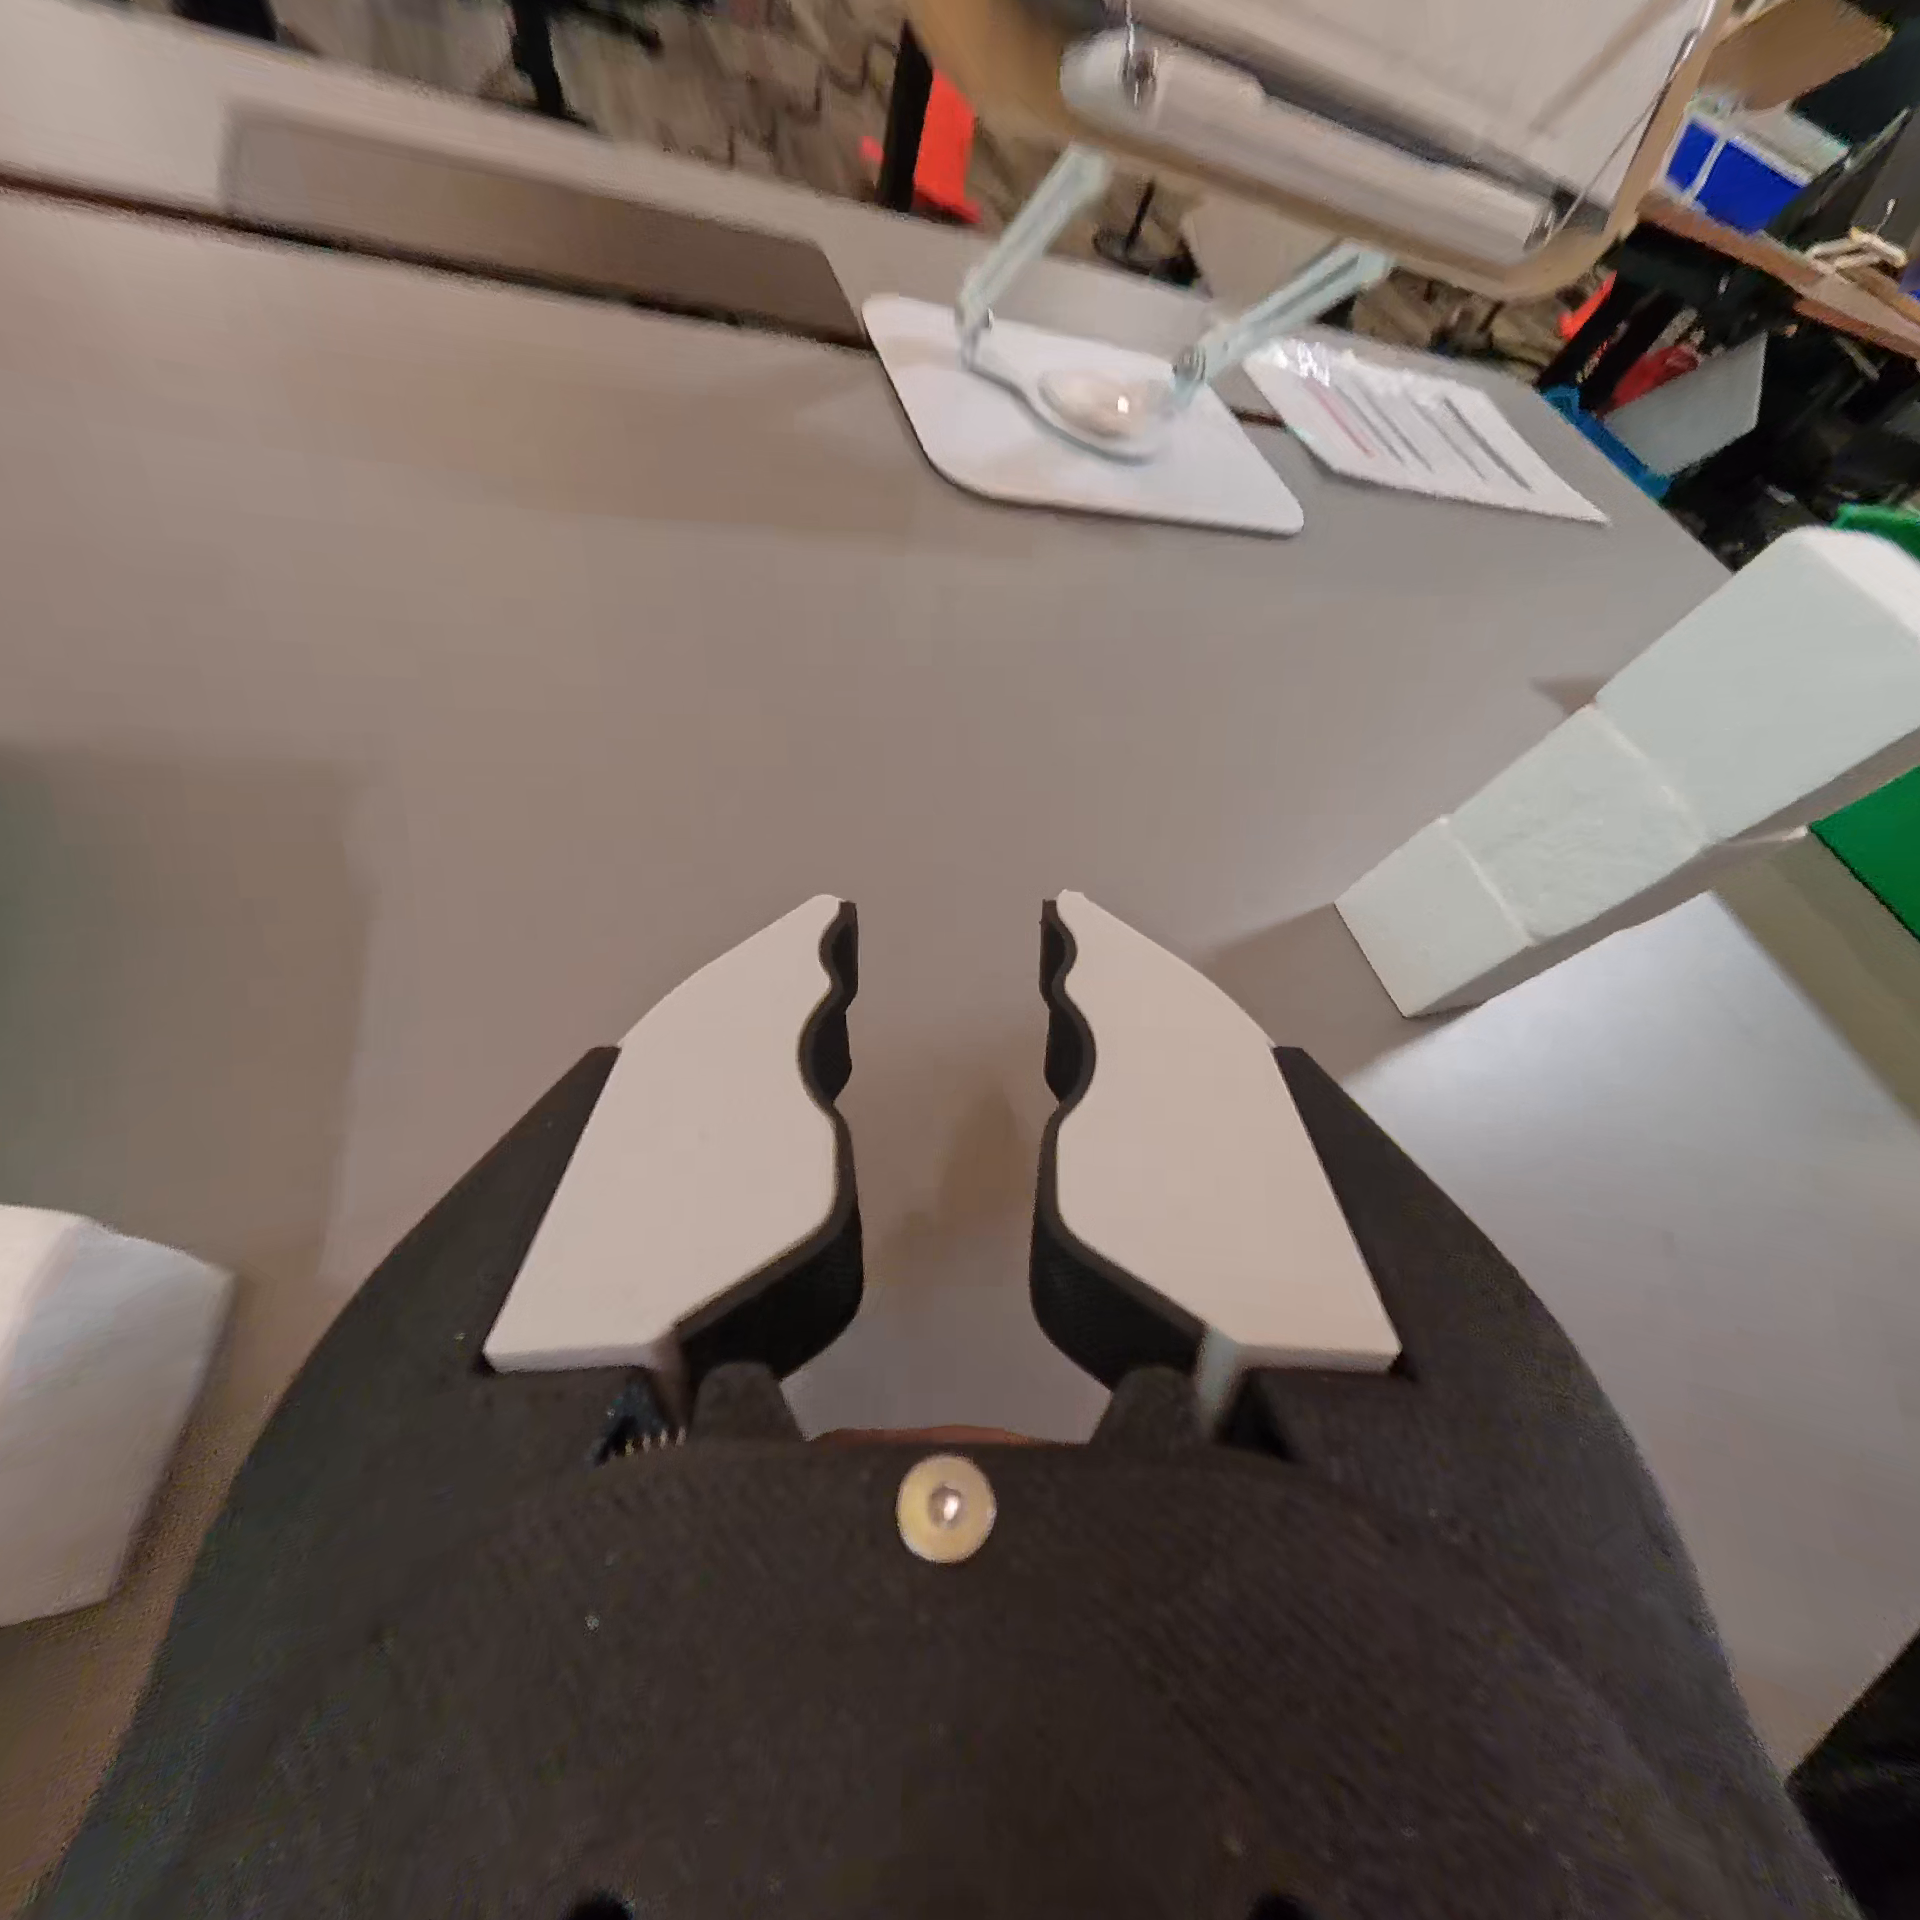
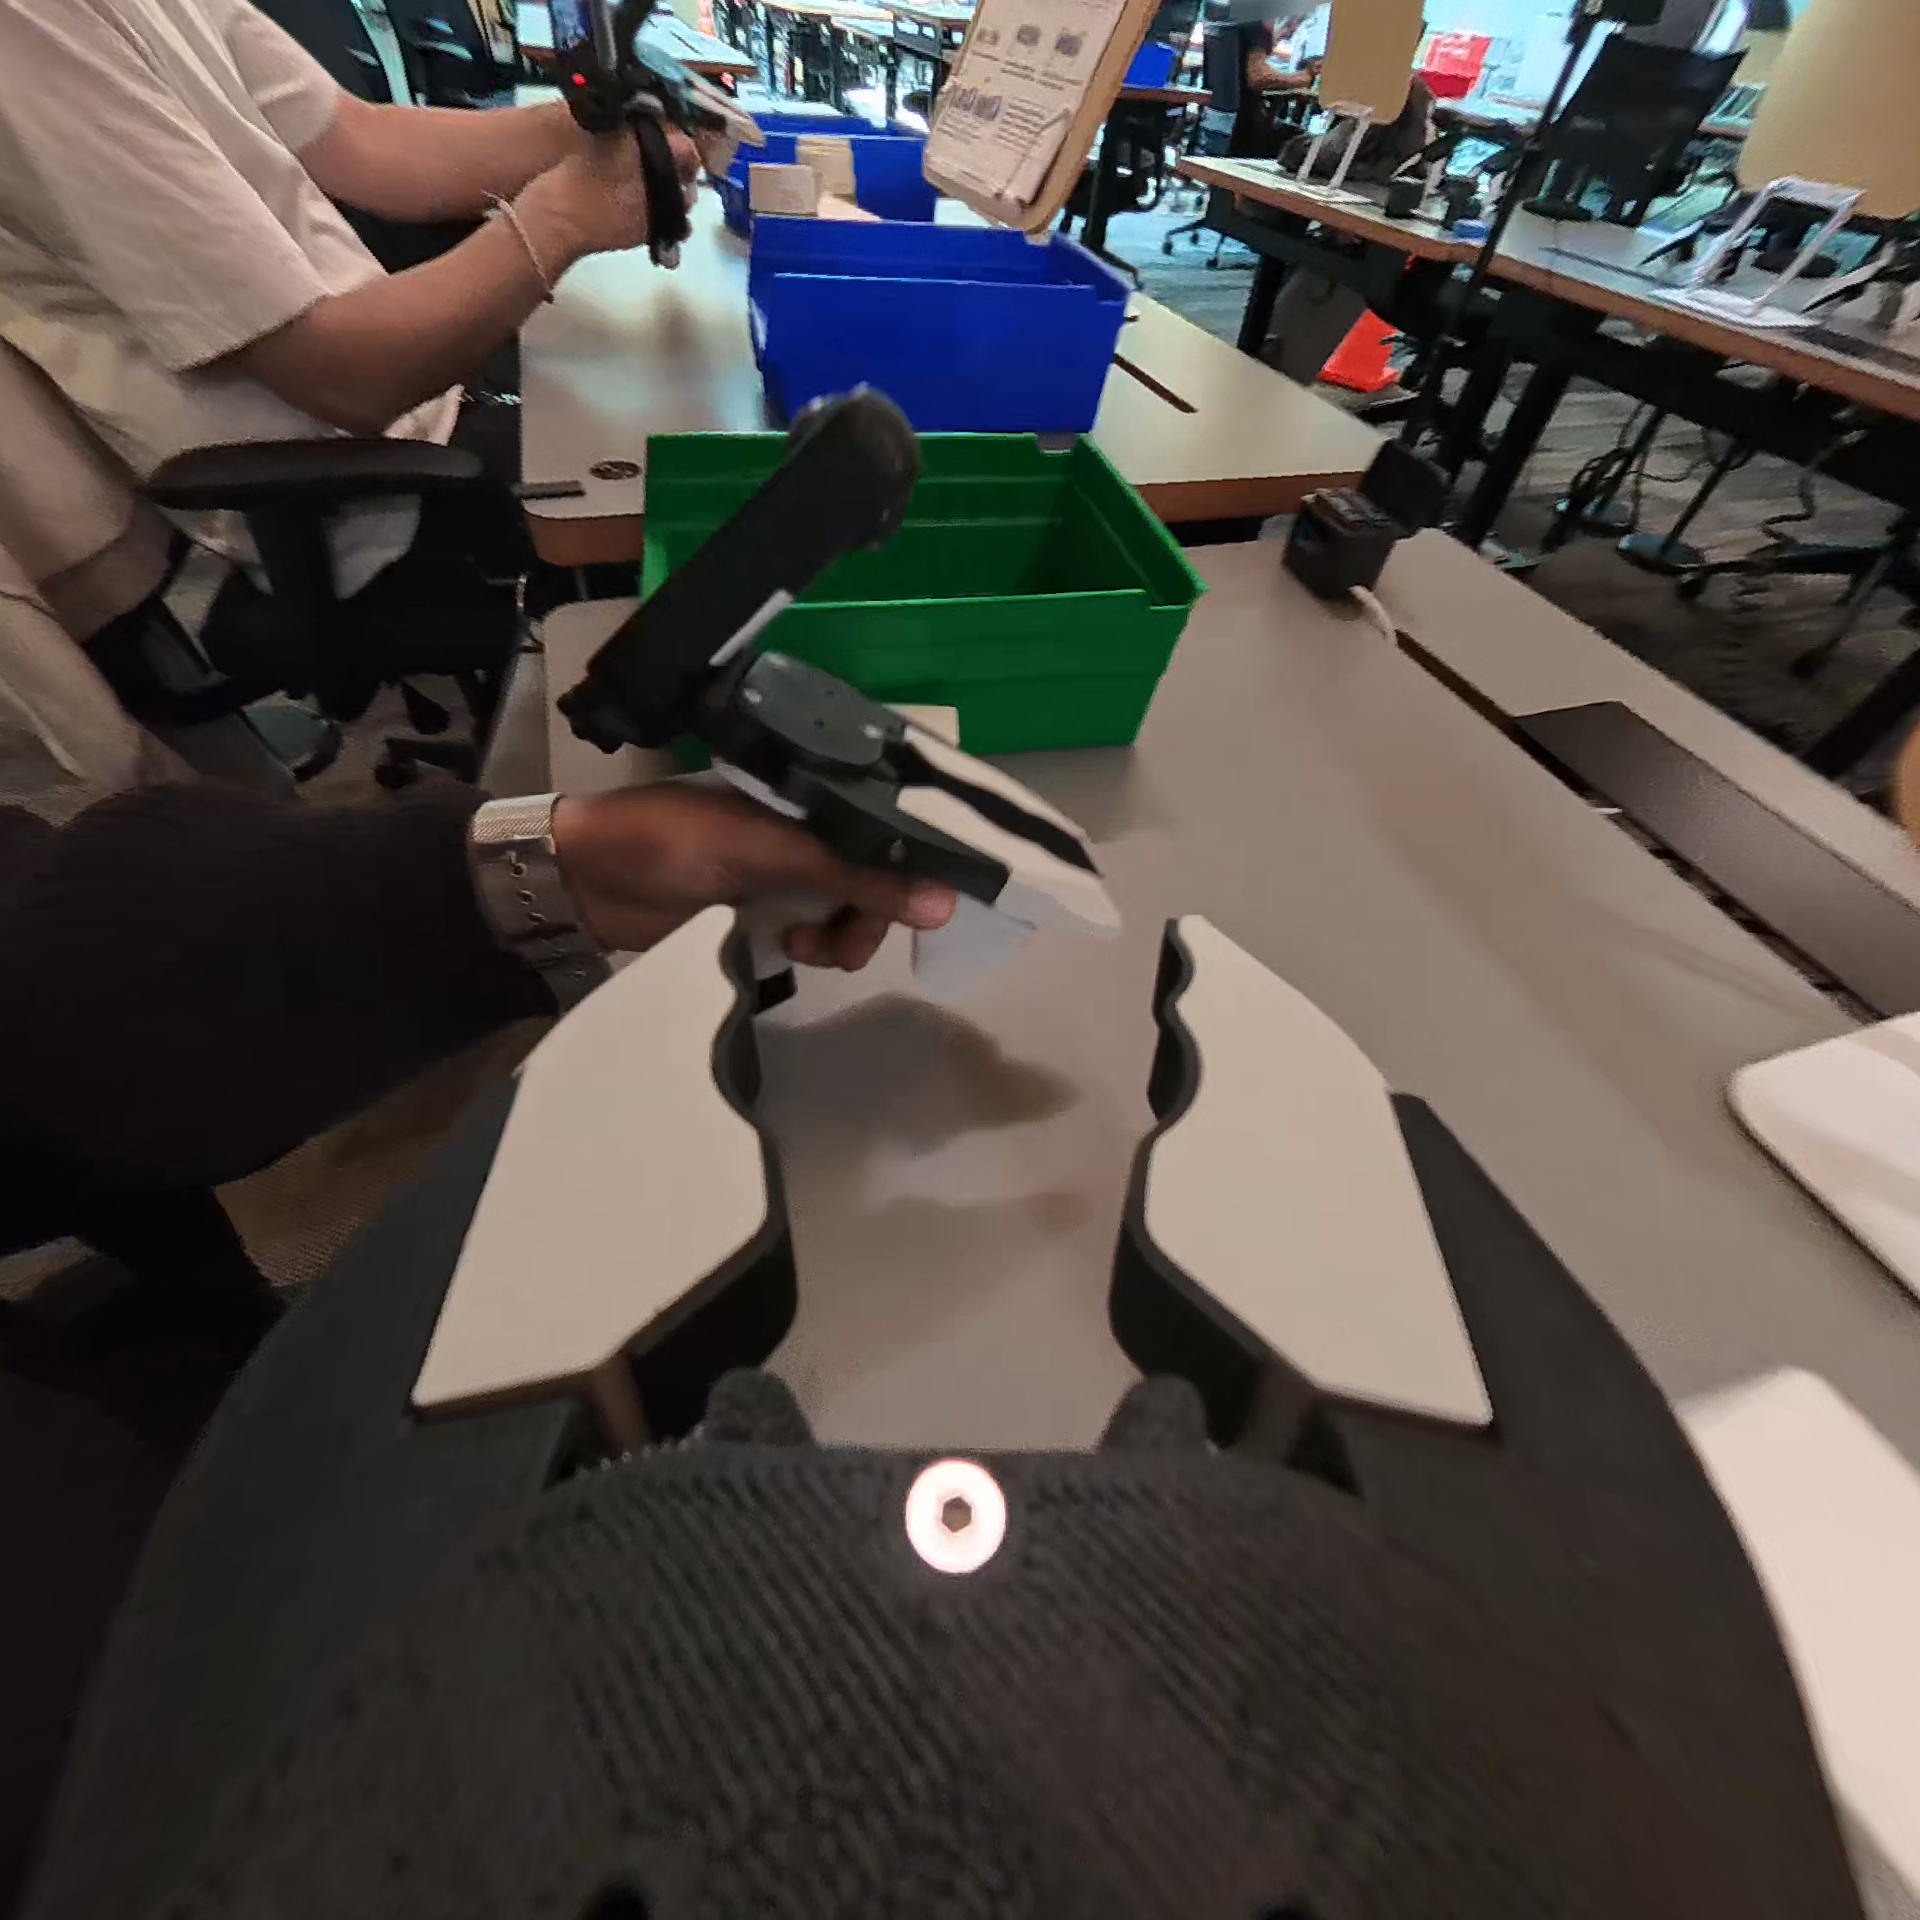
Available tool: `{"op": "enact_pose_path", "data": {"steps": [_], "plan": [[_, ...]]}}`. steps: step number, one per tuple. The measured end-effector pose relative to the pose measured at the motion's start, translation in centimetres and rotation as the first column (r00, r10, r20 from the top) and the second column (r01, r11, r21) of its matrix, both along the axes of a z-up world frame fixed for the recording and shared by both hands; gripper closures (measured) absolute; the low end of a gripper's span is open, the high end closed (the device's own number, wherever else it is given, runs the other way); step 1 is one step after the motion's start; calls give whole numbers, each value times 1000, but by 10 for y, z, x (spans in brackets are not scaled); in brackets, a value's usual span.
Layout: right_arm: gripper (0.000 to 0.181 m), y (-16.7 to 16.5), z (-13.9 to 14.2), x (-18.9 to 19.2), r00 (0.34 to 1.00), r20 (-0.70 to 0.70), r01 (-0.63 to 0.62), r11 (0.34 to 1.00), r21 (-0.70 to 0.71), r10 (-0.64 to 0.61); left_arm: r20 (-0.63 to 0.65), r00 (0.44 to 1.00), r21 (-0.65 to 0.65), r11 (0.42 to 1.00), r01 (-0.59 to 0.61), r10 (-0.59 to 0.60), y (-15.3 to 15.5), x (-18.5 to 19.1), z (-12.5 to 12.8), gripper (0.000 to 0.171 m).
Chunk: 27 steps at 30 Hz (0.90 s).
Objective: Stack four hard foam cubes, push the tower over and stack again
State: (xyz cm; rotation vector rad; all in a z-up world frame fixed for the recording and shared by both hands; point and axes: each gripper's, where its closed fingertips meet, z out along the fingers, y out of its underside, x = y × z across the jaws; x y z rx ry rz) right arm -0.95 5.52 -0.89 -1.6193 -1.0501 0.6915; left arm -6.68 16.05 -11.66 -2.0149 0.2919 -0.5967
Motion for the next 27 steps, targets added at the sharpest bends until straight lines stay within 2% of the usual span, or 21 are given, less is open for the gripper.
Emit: {"op": "enact_pose_path", "data": {"steps": [3, 6, 9, 11, 15, 19, 20, 22, 24, 27], "plan": [[106, -1, -27, -22, 1000, 7, 5, 999, -54, -5, 24, 998, 49, 997, -51, 50, -2, -27, 31, 137], [105, 12, -68, -45, 991, 130, 48, 994, -95, -35, 107, 991, 21, 996, -88, 86, -8, -65, 69, 136], [105, 30, -93, -85, 987, 157, 47, 988, -145, -24, 71, 987, 40, 988, -147, 144, -14, -106, 92, 135], [103, 50, -105, -116, 987, 154, 67, 981, -181, -39, 47, 982, 54, 981, -184, 182, -18, -126, 97, 135], [101, 78, -130, -178, 986, 156, 104, 956, -273, -62, 32, 964, 56, 963, -264, 262, -17, -155, 92, 135], [108, 92, -155, -206, 959, 268, 157, 963, -219, -95, 55, 956, 42, 956, -290, 287, -14, -169, 85, 136], [113, 94, -158, -207, 953, 287, 165, 964, -210, -101, 59, 954, 43, 954, -296, 294, -13, -171, 84, 136], [147, 92, -155, -202, 957, 276, 158, 963, -220, -94, 72, 950, 44, 951, -306, 303, -11, -174, 83, 136], [174, 82, -141, -190, 970, 230, 135, 957, -258, -75, 87, 947, 51, 948, -314, 309, -10, -176, 82, 137], [177, 68, -107, -157, 985, 162, 98, 966, -238, -60, 89, 944, 51, 945, -324, 319, -6, -177, 77, 137]]}}
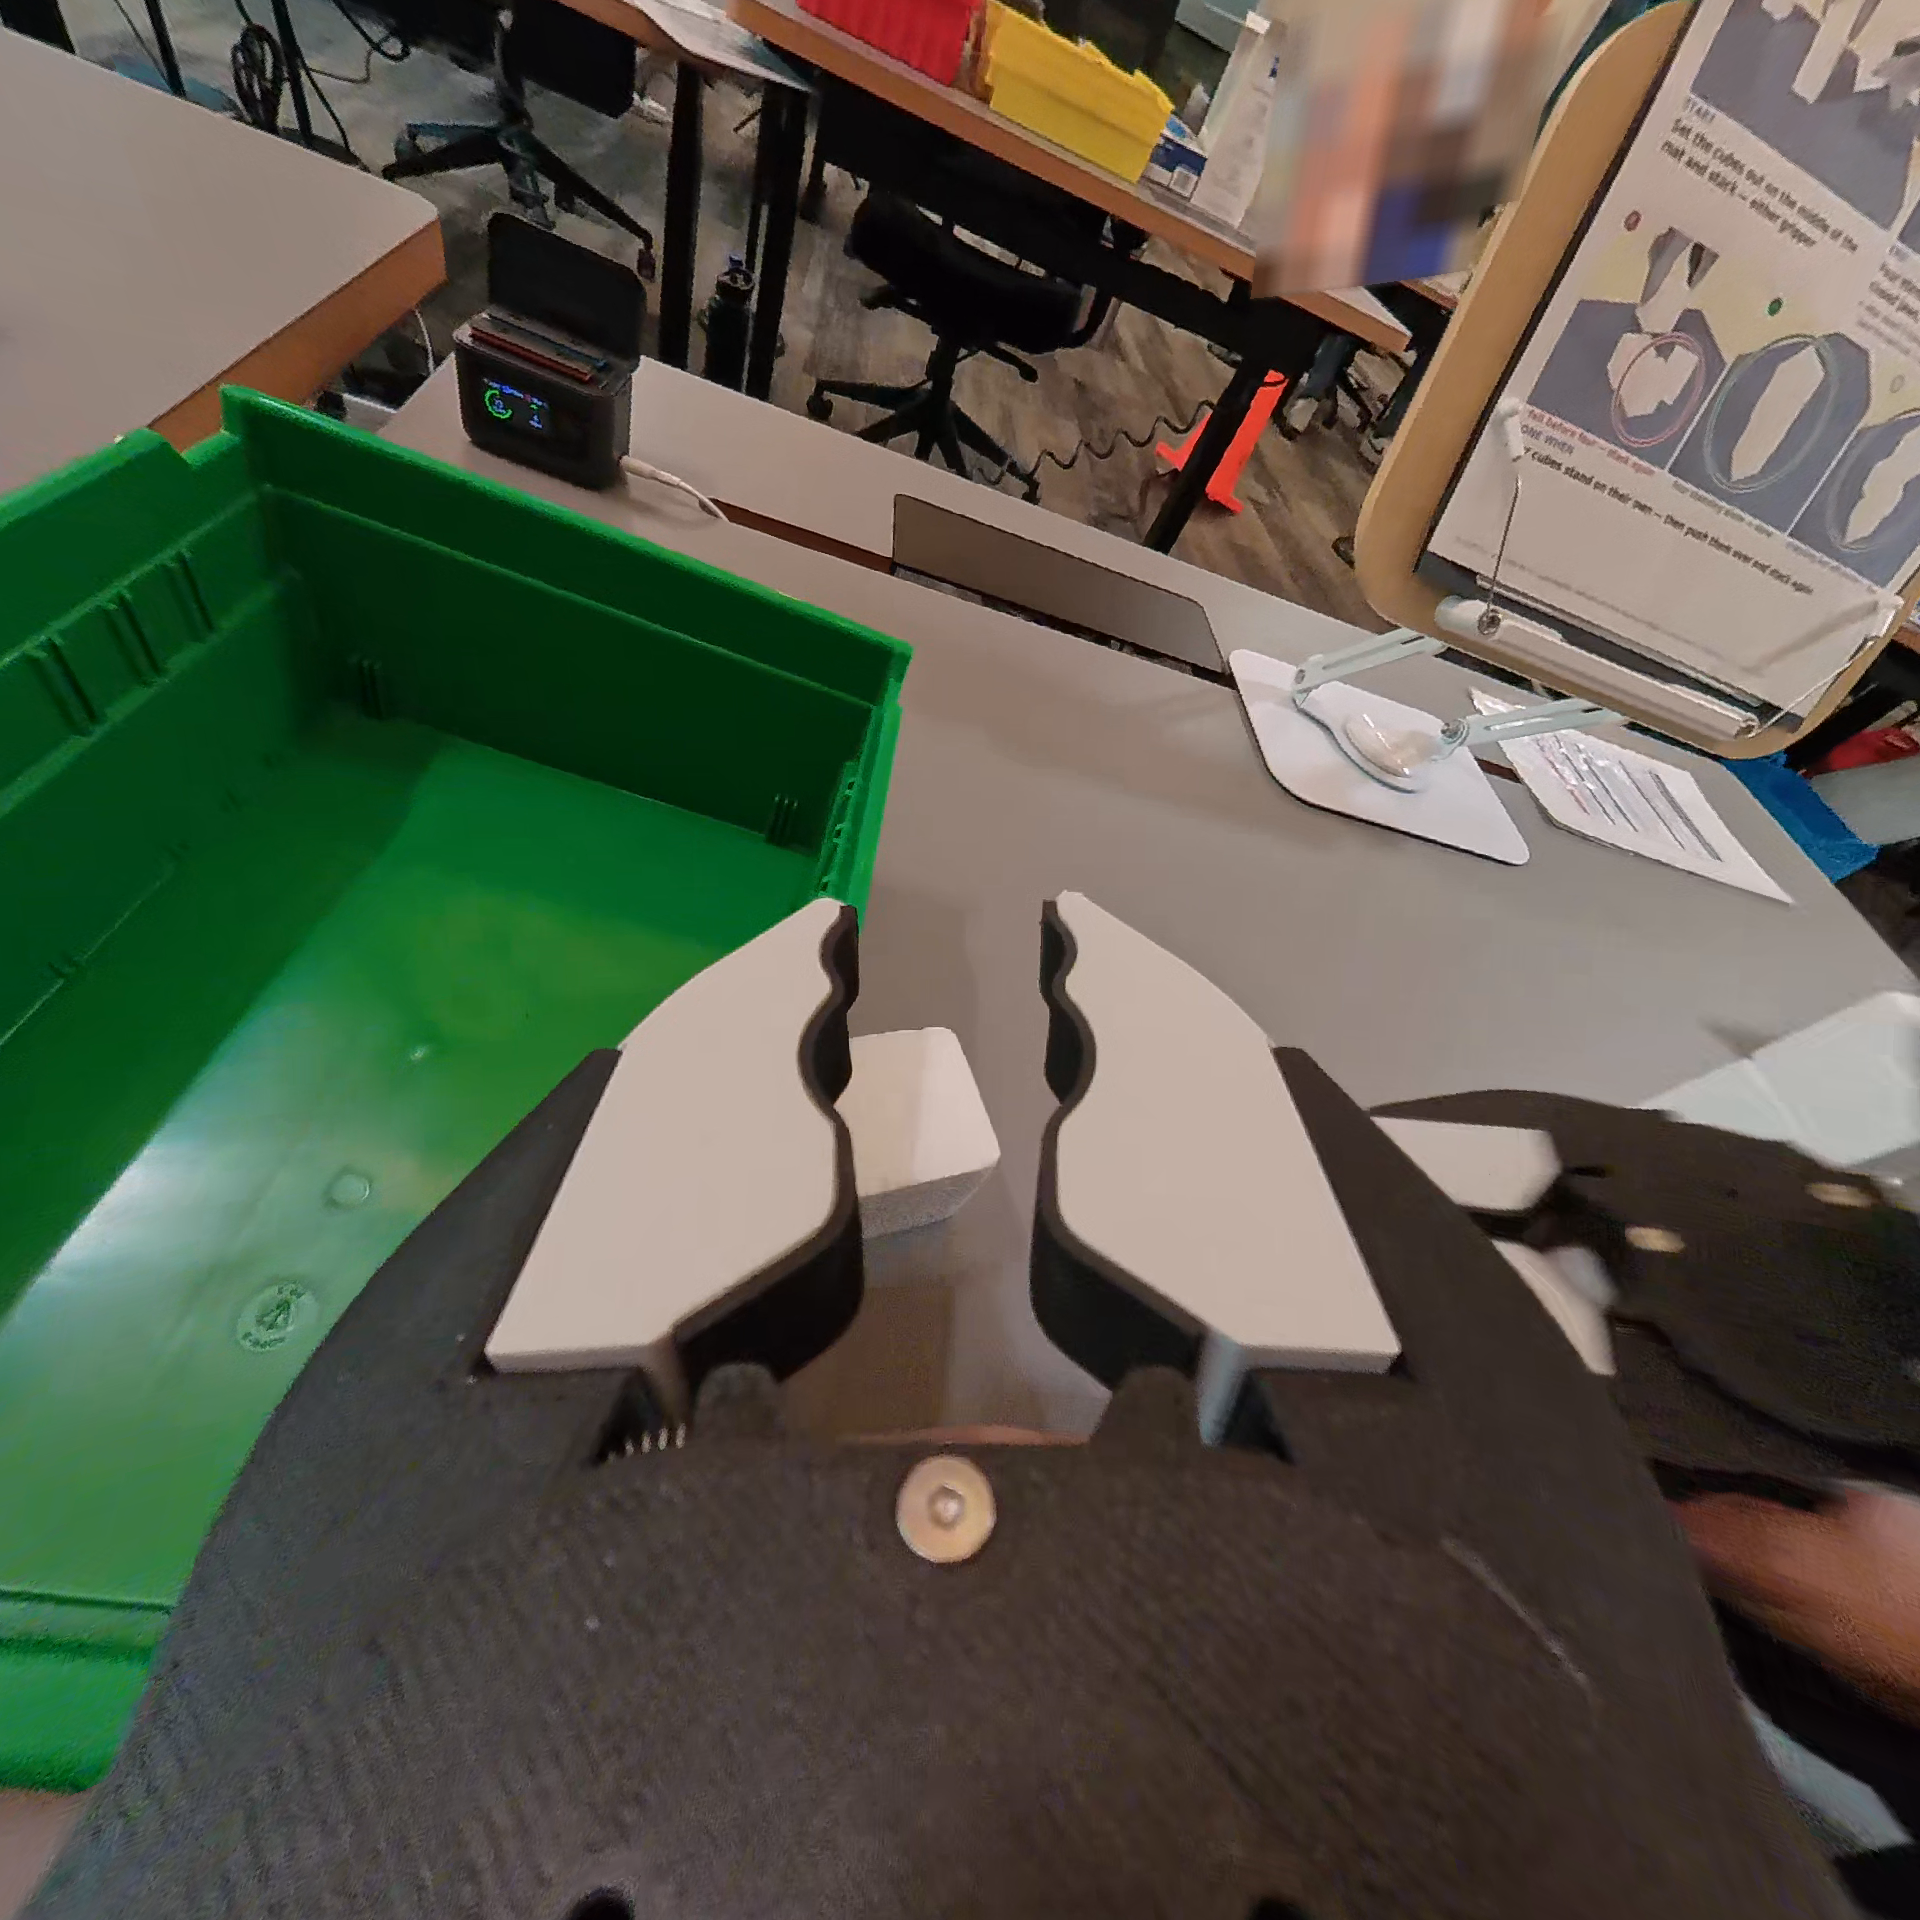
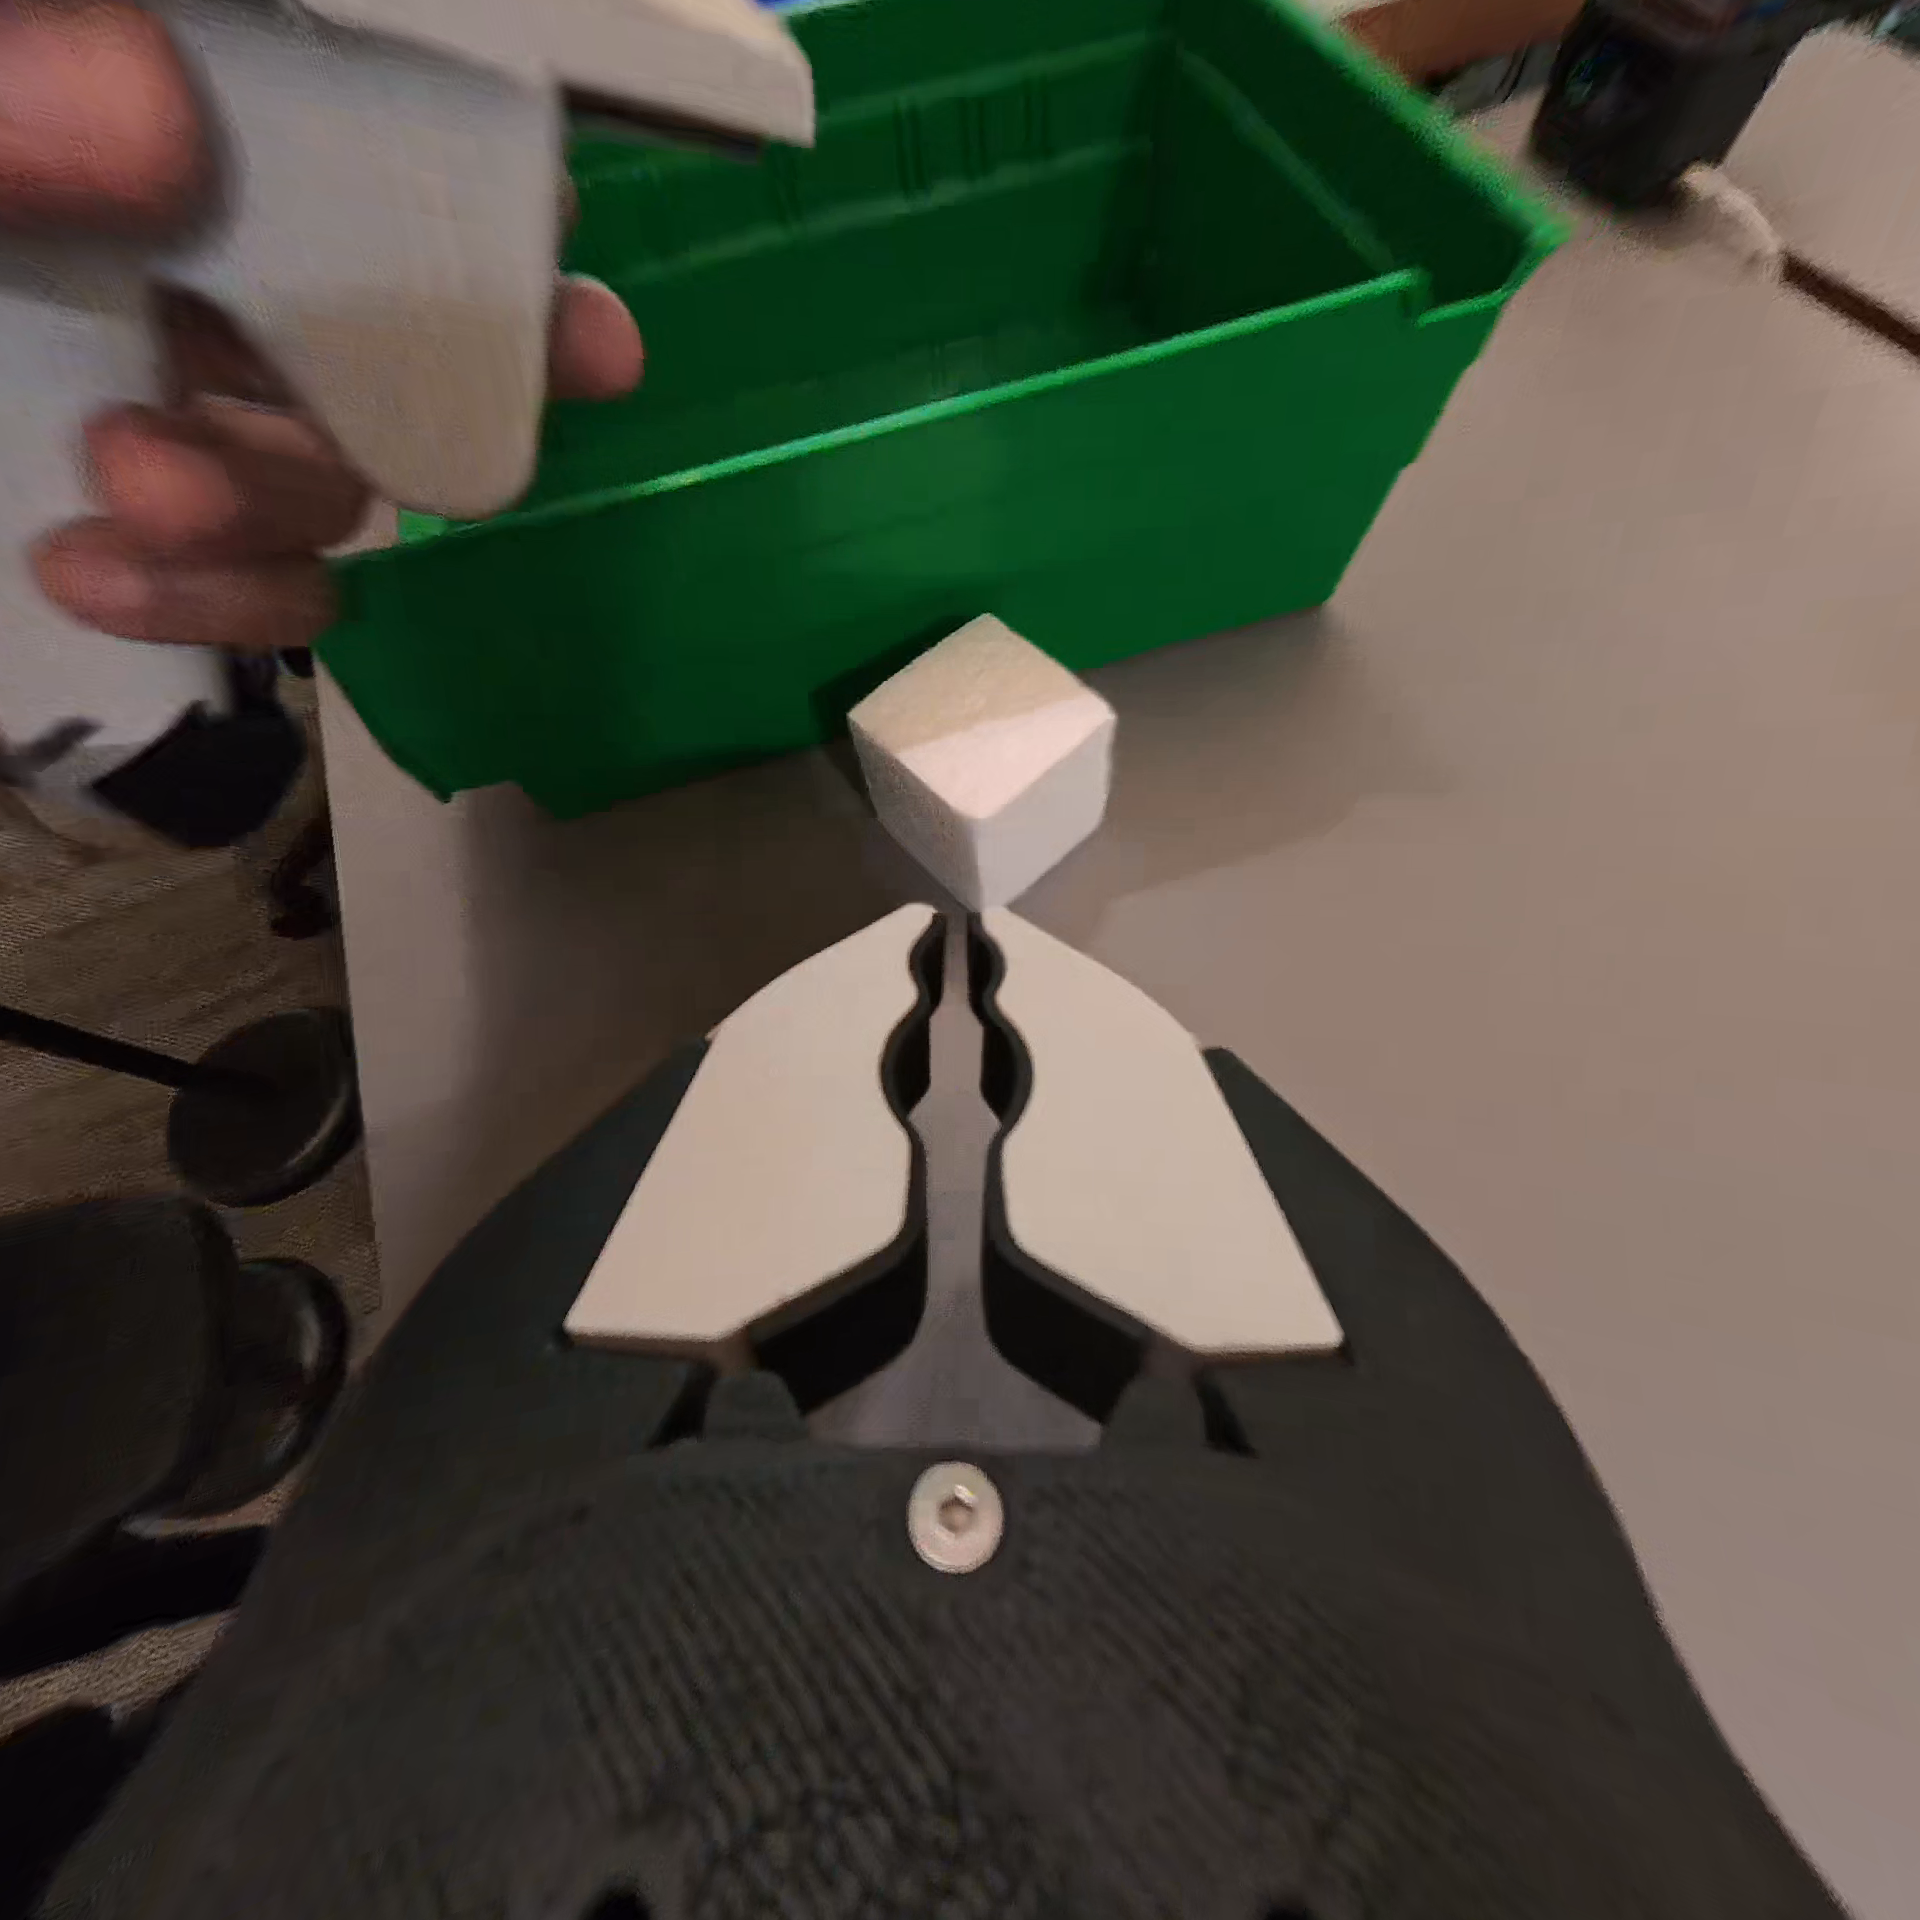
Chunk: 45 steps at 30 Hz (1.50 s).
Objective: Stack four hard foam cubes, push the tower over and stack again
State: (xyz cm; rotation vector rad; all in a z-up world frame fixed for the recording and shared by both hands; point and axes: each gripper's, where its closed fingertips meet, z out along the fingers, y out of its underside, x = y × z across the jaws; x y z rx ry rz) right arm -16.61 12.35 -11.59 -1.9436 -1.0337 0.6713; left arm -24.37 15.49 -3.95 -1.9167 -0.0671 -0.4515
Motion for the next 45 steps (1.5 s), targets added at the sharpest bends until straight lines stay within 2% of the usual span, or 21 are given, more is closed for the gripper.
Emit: {"op": "enact_pose_path", "data": {"steps": [3, 5, 6, 9, 12, 15, 16, 17, 21, 24, 27, 28, 30, 33, 35, 38, 41, 43, 45], "plan": [[150, 6, 24, 29, 1000, 2, -3, 995, 100, 3, 23, 999, 2, 1000, -24, 24, 5, 5, -4, 139], [133, 14, 29, 30, 1000, -22, -18, 993, 116, 21, 26, 999, 7, 1000, -20, 19, 7, 14, -4, 139], [124, 14, 23, 24, 998, -30, -47, 995, 82, 50, 24, 1000, 8, 1000, -5, 5, 7, 21, -4, 139], [113, 12, -5, -6, 984, -24, -179, 984, -19, 179, -7, 998, 16, 998, 66, -66, 1, 41, 1, 139], [99, 27, -37, -32, 967, 57, -247, 969, -27, 248, -73, 996, 34, 998, 61, -58, -1, 39, 5, 139], [99, 37, -54, -50, 947, 112, -302, 953, -5, 301, -89, 995, 39, 998, 38, -35, -1, 29, 5, 139], [107, 40, -58, -52, 944, 144, -297, 955, -17, 297, -81, 996, 38, 999, 35, -32, -1, 26, 4, 139], [122, 42, -59, -53, 945, 158, -291, 957, -2, 288, -69, 997, 33, 999, 31, -29, 0, 22, 1, 139], [124, 31, -39, -39, 954, 116, -287, 955, 74, 277, -51, 999, 29, 1000, -12, 14, 4, 4, -5, 140], [124, 12, -3, -10, 970, 34, -245, 964, 107, 243, -80, 994, 63, 996, -66, 71, 5, -8, -1, 141], [124, -12, 56, 27, 977, -18, -207, 962, 180, 214, -45, 995, 108, 991, -80, 86, 5, -5, 9, 142], [124, -14, 75, 45, 986, 0, -164, 964, 209, 167, -33, 996, 114, 991, -76, 80, 5, -1, 10, 143], [124, -16, 109, 84, 995, 51, -100, 961, 256, 90, -39, 998, 104, 994, -41, 46, 5, 12, 8, 143], [124, -15, 160, 152, 1000, 6, 10, 952, 307, -12, -102, 994, 43, 999, 33, -29, 5, 43, -5, 140], [124, -16, 181, 203, 998, -22, 64, 941, 332, -60, -96, 991, 22, 995, 100, -97, 2, 76, -11, 140], [124, -10, 185, 278, 991, -10, 127, 920, 372, -132, 2, 976, 1, 976, 218, -218, -9, 143, -22, 143], [124, 1, 168, 340, 976, 98, 146, 919, 367, -195, 54, 953, -54, 952, 302, -299, -25, 207, -53, 144], [124, 5, 160, 361, 974, 102, 159, 935, 316, -201, 64, 917, -115, 910, 398, -393, -39, 247, -74, 143], [124, 6, 151, 365, 983, 95, 124, 952, 279, -156, 51, 853, -142, 841, 521, -520, -54, 278, -84, 137]]}}
